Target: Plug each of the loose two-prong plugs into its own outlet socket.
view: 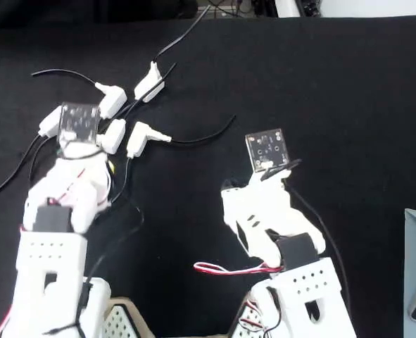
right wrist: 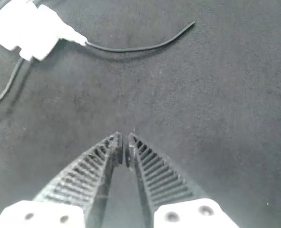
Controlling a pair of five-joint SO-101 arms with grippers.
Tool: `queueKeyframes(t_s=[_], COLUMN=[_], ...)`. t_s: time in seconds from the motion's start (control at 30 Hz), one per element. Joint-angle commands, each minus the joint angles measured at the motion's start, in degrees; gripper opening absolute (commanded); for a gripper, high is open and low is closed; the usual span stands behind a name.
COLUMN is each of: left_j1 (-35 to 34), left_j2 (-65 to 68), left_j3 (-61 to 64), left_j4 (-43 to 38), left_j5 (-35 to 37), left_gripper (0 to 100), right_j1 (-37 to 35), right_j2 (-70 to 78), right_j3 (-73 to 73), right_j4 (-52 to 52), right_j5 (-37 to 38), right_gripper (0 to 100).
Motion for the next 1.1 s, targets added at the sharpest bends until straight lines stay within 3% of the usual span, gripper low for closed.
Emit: queueKeyframes(t_s=[0.0, 0.47, 0.8, 1.07], left_j1=[0.8, 0.8, 1.4, 3.6], left_j2=[-8.8, -30.8, -44.7, -46.2], left_j3=[5.5, 25.3, 37.2, 37.0], left_j4=[-1.6, -7.1, -6.4, 1.7], left_j5=[2.9, 3.3, 3.2, 3.3], left_gripper=[4, 4, 4, 4], right_j1=[0.9, 0.6, 0.5, 0.6], right_j2=[-4.7, -37.5, -37.7, -37.6], right_j3=[-0.3, 11.0, 14.8, 25.4], right_j4=[-1.1, 1.2, 0.9, 1.1], right_j5=[-2.9, -2.4, 1.8, 1.6], right_gripper=[1.3, 1.5, 1.5, 1.5])
